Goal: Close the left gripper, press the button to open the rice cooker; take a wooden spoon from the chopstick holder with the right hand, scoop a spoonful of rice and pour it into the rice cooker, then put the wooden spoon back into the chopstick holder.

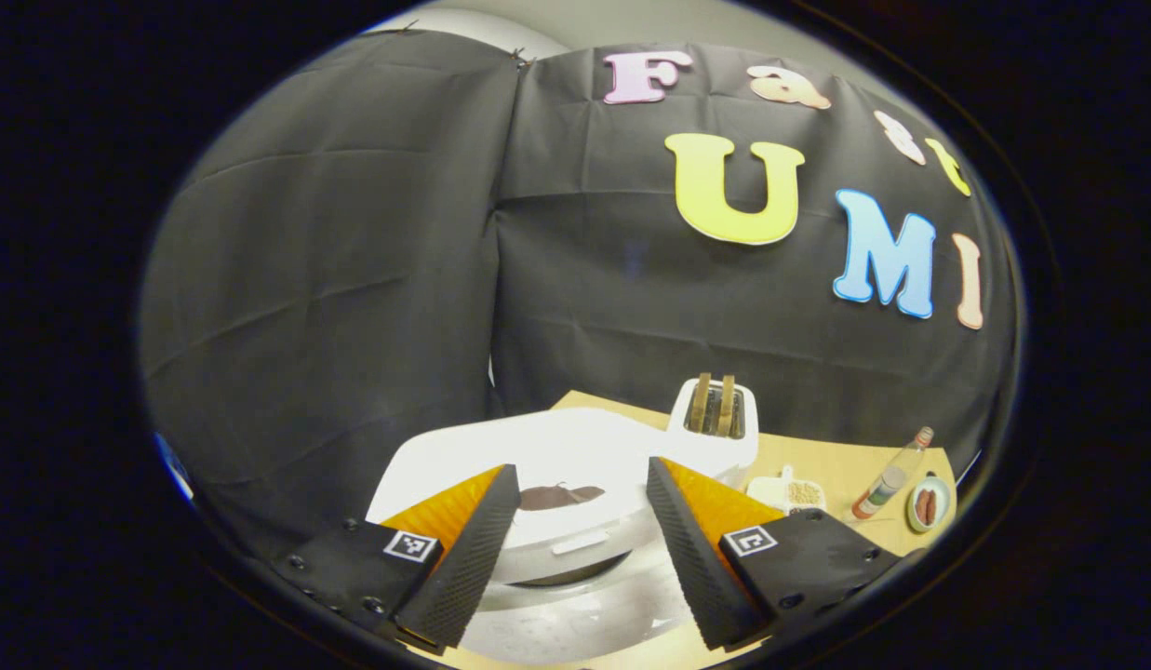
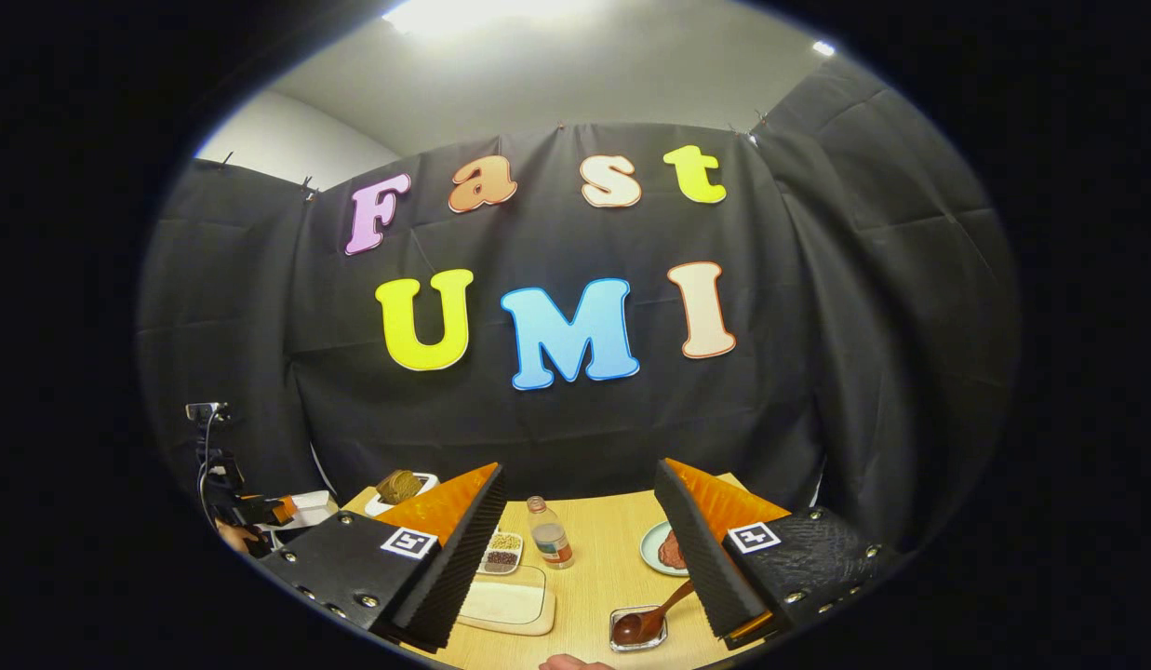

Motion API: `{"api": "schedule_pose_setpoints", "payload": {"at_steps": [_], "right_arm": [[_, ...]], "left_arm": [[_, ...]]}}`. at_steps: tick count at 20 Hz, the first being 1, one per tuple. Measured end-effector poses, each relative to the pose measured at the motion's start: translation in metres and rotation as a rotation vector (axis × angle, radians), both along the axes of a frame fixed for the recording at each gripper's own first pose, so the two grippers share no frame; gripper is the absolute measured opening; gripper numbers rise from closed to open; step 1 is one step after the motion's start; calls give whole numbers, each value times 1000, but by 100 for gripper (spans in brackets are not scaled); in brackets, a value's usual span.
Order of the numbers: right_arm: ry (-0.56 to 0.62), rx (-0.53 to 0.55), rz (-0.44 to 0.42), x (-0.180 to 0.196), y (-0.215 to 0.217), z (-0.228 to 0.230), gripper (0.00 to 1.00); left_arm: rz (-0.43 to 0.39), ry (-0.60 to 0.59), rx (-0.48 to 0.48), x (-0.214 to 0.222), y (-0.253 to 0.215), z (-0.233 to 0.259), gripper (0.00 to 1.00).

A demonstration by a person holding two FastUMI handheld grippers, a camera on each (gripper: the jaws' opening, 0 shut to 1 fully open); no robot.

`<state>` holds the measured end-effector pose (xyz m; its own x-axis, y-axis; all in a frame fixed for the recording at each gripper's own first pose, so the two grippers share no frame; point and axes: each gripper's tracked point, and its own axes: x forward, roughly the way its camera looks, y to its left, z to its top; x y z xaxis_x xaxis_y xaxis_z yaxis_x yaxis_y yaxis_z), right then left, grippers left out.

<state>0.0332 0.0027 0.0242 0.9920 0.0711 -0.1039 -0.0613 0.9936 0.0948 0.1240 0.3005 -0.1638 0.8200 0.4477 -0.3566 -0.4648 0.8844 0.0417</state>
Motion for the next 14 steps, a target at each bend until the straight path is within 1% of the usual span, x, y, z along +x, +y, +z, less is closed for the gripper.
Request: {"api": "schedule_pose_setpoints", "payload": {"at_steps": [3,10,11,12,13,14], "right_arm": [[4,0,0,-2,2,-1,98],[-1,1,-11,0,2,-1,98],[2,2,-11,1,2,-2,98],[5,3,-11,1,2,-4,98],[8,2,-12,1,3,-4,98],[10,1,-14,1,2,-6,98]], "left_arm": [[-8,32,-26,-5,-6,-14,96],[-37,117,-27,-13,-8,-55,96],[-41,130,-25,-13,-9,-61,96],[-44,140,-20,-12,-8,-65,92],[-44,145,-13,-14,-9,-67,96],[-43,145,-10,-13,-9,-68,96]]}}
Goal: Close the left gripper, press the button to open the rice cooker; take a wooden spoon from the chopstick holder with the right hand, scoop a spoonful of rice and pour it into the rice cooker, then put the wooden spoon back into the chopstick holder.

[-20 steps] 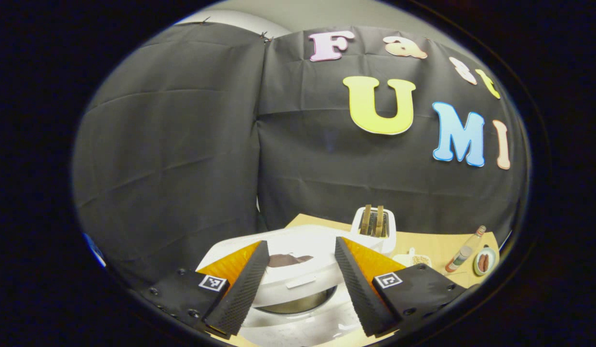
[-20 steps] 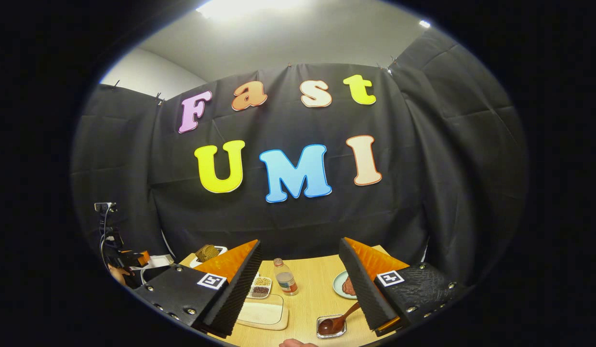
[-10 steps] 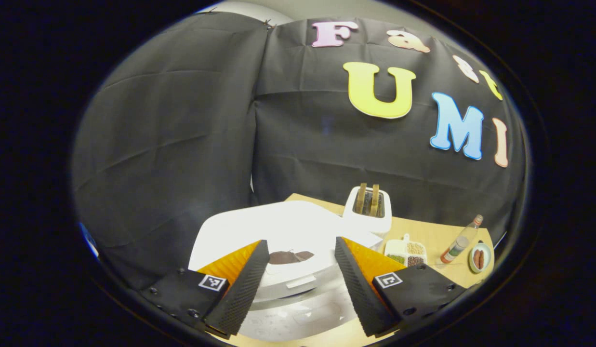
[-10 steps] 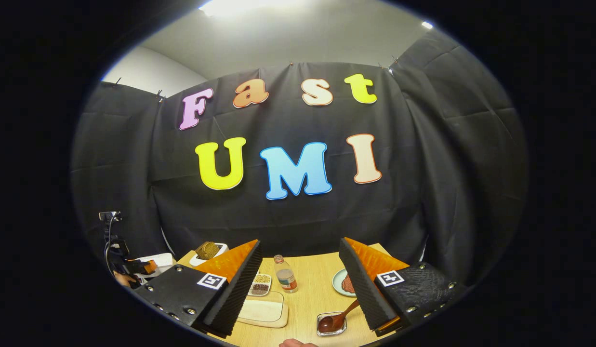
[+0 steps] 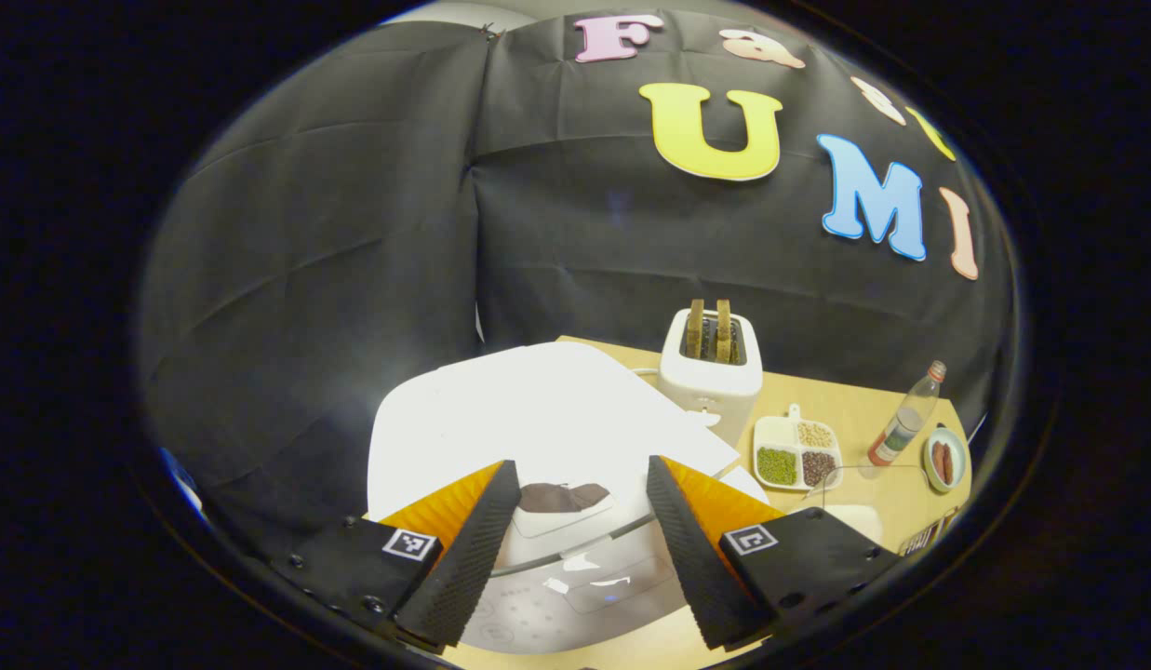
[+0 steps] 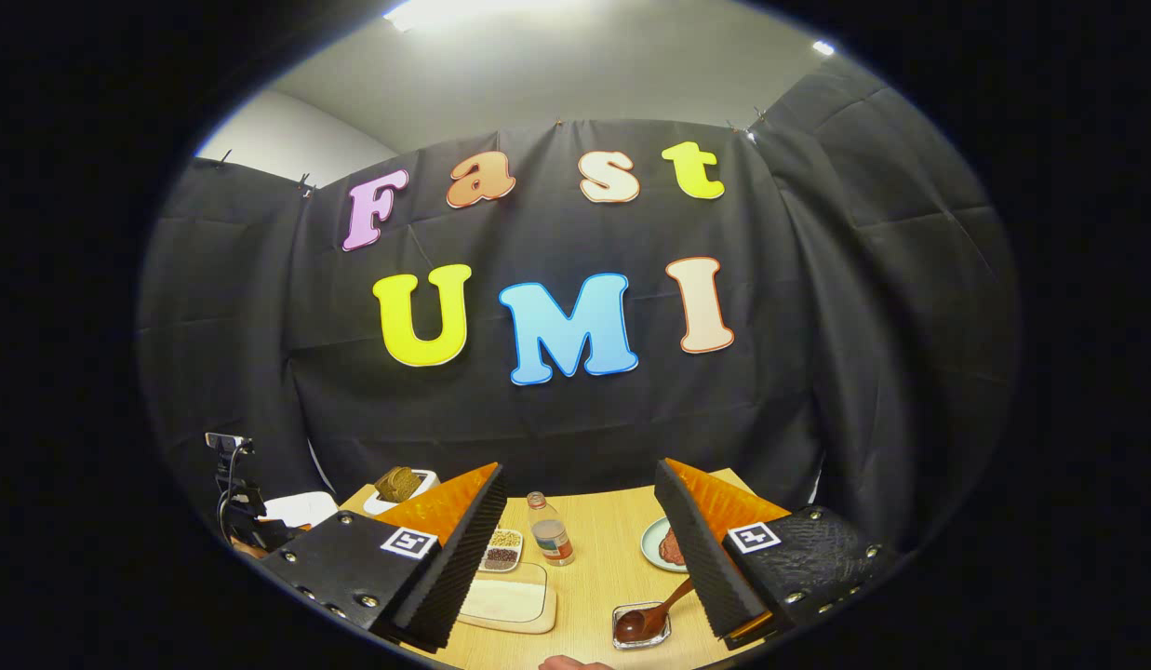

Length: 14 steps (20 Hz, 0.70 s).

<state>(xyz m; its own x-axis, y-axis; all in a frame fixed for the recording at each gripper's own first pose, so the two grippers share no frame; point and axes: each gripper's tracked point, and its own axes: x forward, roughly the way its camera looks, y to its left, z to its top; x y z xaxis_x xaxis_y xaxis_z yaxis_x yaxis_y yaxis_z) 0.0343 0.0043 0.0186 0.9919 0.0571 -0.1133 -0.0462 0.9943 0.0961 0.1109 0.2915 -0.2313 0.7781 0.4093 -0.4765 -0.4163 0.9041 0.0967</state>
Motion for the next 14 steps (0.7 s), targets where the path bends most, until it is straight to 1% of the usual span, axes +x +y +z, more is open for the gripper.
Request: {"api": "schedule_pose_setpoints", "payload": {"at_steps": [1,2,3,4,5,6,7,11,12,14], "right_arm": [[-2,0,-2,0,-1,1,98],[-4,-1,-5,0,-1,2,98],[-6,-1,-6,0,-1,2,98],[-5,-1,-7,2,-1,2,98],[-3,1,-5,1,0,1,98],[-1,3,-2,3,1,0,98],[2,4,2,2,2,-1,98],[0,1,12,1,2,-1,98],[0,0,13,1,1,1,98],[-9,1,12,2,-3,4,98]], "left_arm": [[5,4,-4,-1,0,-3,96],[9,13,-9,0,-1,-8,93],[13,10,-3,0,0,-8,96],[16,11,-5,0,0,-9,97],[21,12,-10,-1,-1,-9,93],[22,9,-17,1,-2,-9,97],[21,13,-17,-2,-4,-10,98],[1,10,-11,4,-2,-7,99],[-4,12,-24,5,-3,-7,97],[6,-15,-60,5,-5,2,98]]}}
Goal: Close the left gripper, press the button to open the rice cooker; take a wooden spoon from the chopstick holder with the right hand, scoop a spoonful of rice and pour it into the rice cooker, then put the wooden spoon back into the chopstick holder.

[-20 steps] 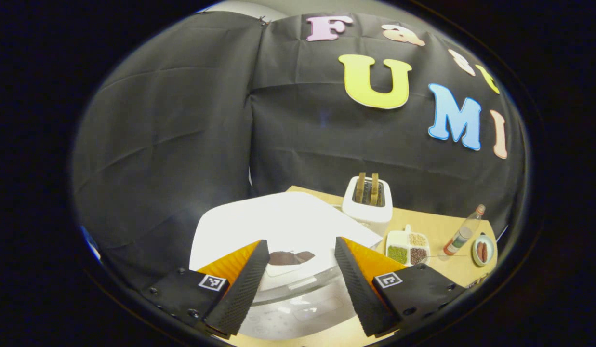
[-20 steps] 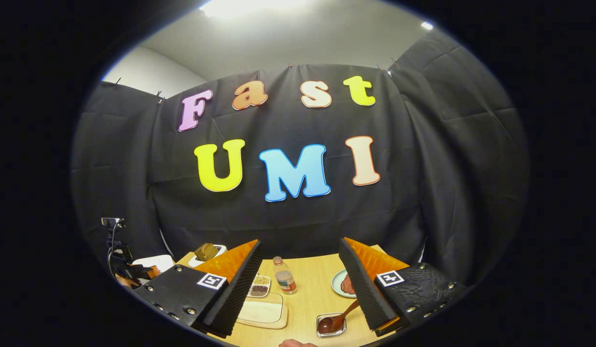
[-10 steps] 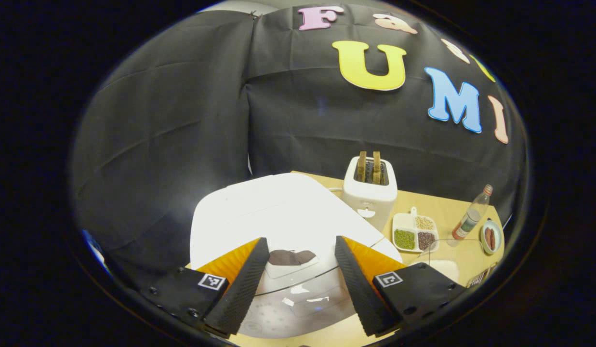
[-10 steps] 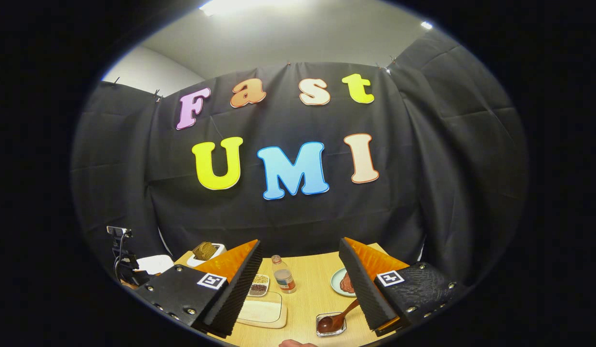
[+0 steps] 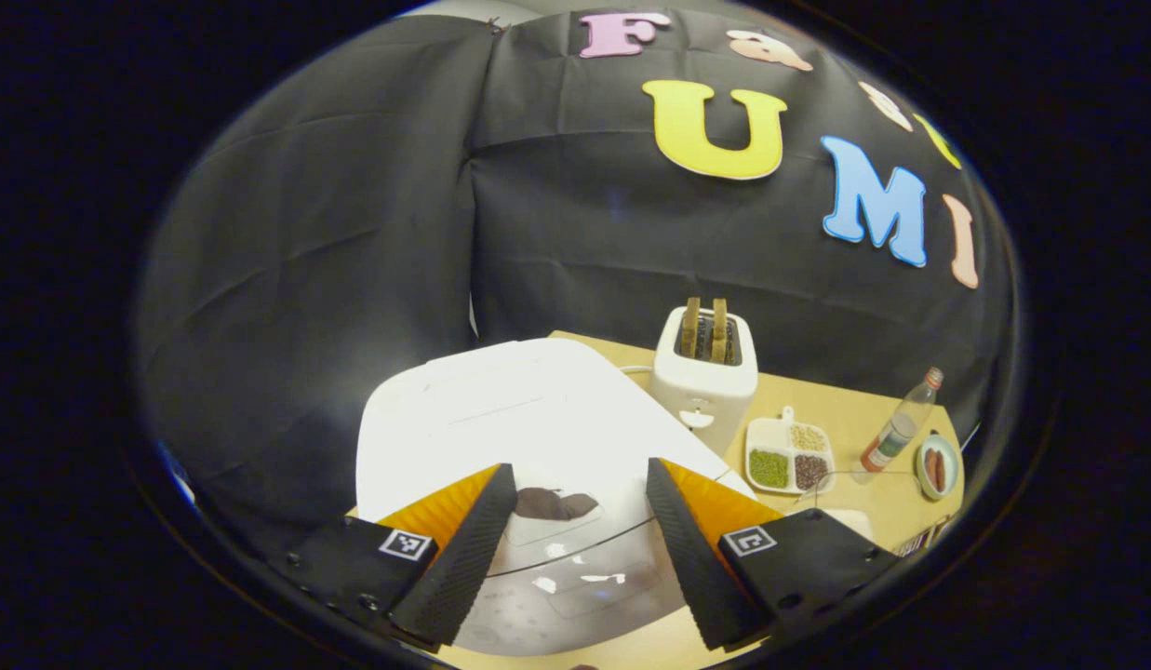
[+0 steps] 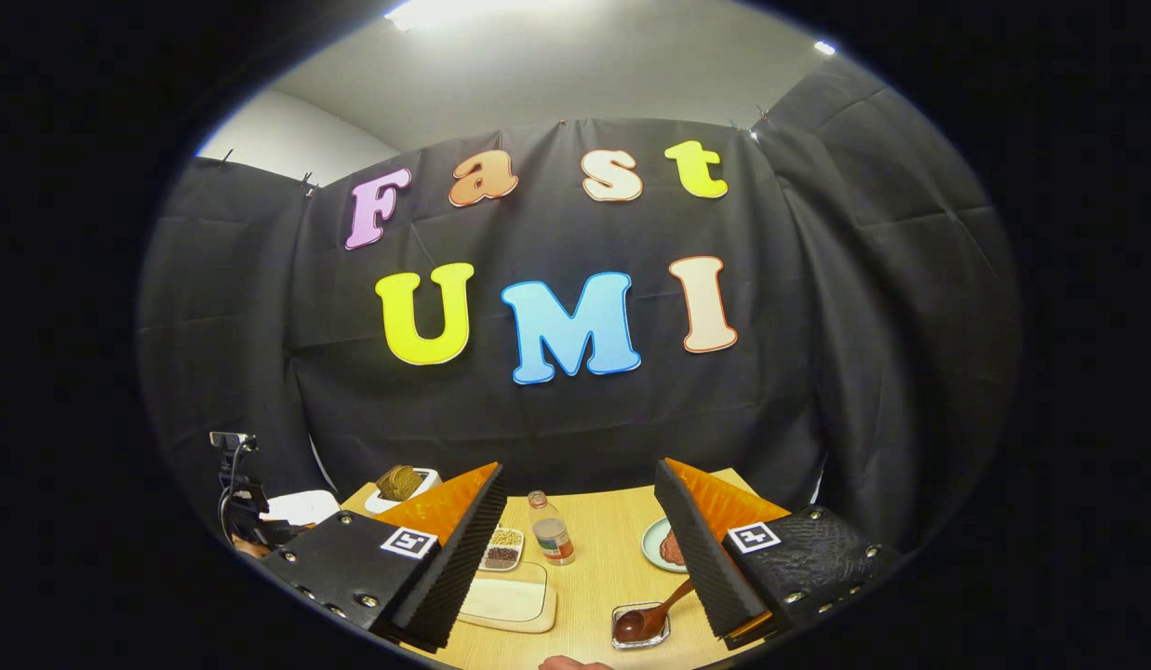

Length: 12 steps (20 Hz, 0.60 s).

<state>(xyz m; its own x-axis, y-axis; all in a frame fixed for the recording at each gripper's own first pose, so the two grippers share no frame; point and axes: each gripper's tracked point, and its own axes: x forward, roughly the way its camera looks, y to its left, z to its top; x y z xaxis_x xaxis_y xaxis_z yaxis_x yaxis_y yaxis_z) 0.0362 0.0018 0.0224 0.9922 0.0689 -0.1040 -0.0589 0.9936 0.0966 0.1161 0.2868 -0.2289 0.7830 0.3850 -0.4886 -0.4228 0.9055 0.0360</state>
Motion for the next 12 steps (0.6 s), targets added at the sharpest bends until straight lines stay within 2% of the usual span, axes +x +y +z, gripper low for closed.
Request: {"api": "schedule_pose_setpoints", "payload": {"at_steps": [2,5,12], "right_arm": [[-10,13,7,-1,-1,4,98],[-21,20,32,-3,-2,7,98],[-59,13,10,-15,-19,20,98]], "left_arm": [[4,-40,4,1,-2,17,97],[-42,-140,21,1,-28,66,96],[-221,-429,70,-28,-142,211,96]]}}
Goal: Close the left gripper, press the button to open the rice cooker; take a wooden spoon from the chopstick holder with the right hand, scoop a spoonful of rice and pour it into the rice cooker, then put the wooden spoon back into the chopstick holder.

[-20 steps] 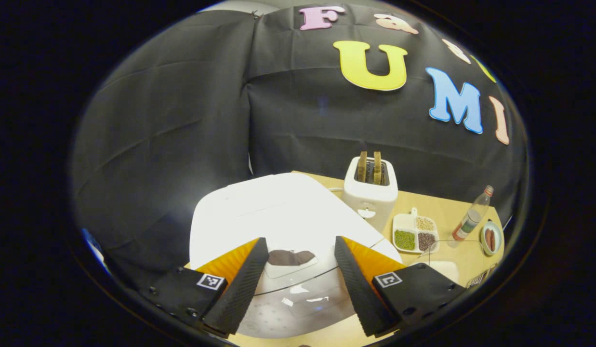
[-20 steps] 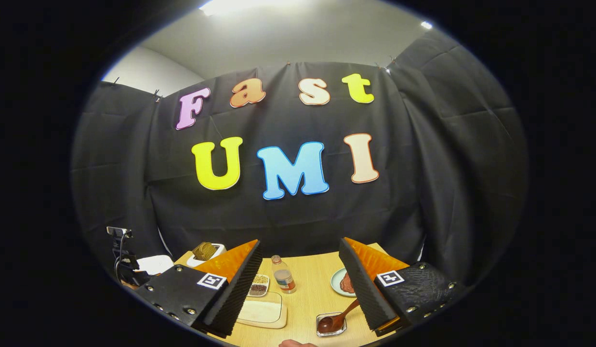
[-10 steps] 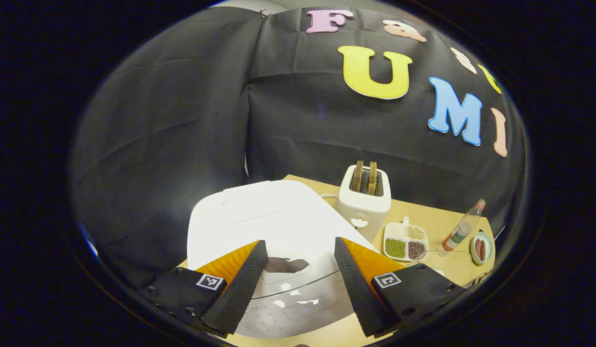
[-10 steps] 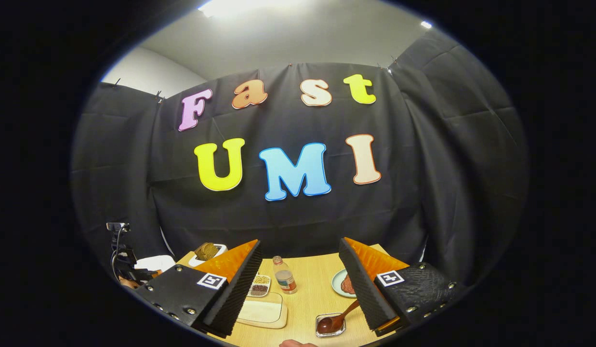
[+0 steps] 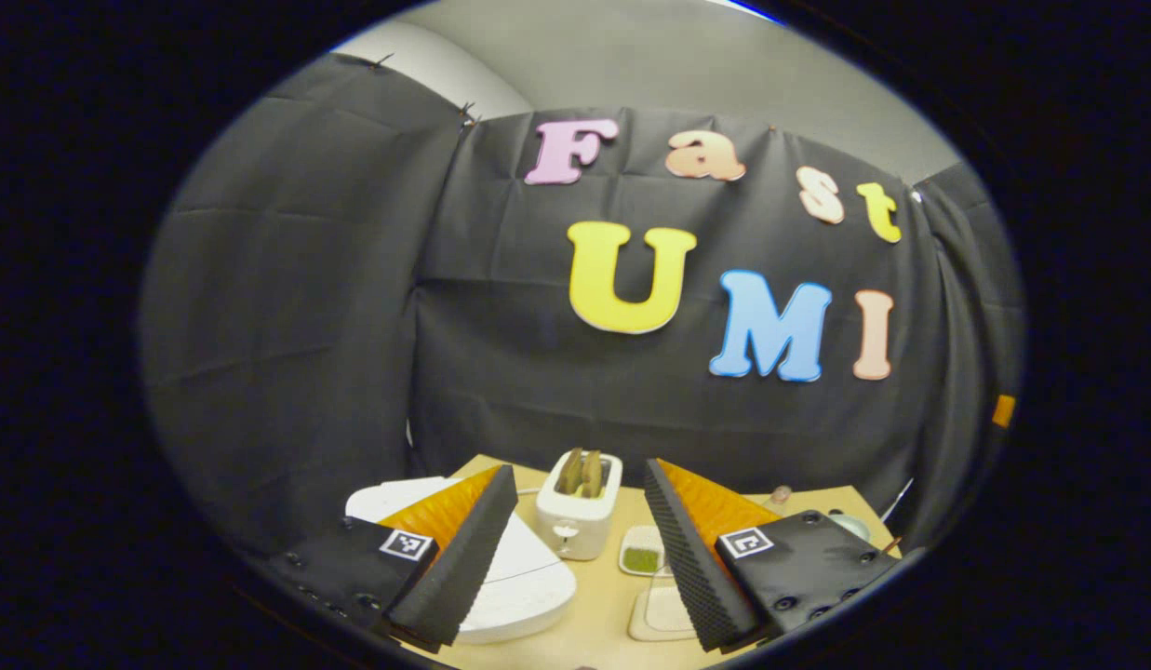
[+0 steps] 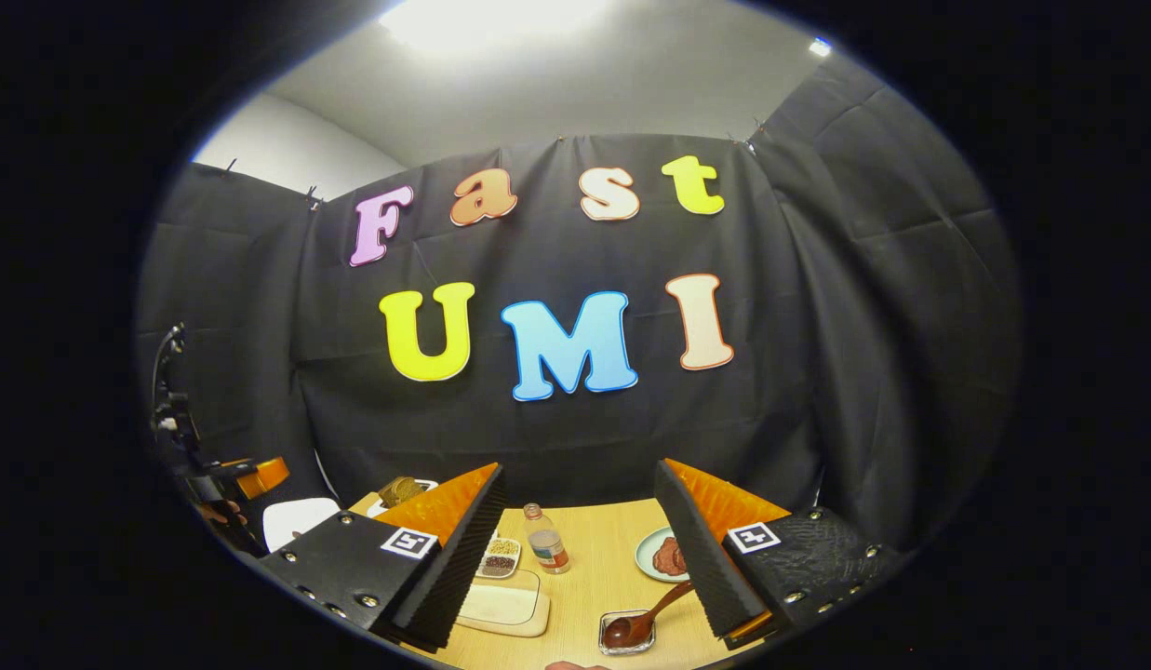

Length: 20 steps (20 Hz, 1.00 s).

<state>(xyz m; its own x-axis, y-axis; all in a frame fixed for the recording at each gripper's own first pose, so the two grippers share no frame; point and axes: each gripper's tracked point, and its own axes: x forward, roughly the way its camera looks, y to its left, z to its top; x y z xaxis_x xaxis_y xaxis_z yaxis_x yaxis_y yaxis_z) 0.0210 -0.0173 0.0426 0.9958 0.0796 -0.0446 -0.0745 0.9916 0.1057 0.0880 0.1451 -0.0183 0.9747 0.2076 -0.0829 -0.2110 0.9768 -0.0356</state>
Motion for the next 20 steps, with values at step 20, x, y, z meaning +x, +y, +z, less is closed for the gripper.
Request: {"api": "schedule_pose_setpoints", "payload": {"at_steps": [20], "right_arm": [[-74,6,18,-47,-18,15,98]], "left_arm": [[-178,-138,139,-88,-147,63,93]]}}
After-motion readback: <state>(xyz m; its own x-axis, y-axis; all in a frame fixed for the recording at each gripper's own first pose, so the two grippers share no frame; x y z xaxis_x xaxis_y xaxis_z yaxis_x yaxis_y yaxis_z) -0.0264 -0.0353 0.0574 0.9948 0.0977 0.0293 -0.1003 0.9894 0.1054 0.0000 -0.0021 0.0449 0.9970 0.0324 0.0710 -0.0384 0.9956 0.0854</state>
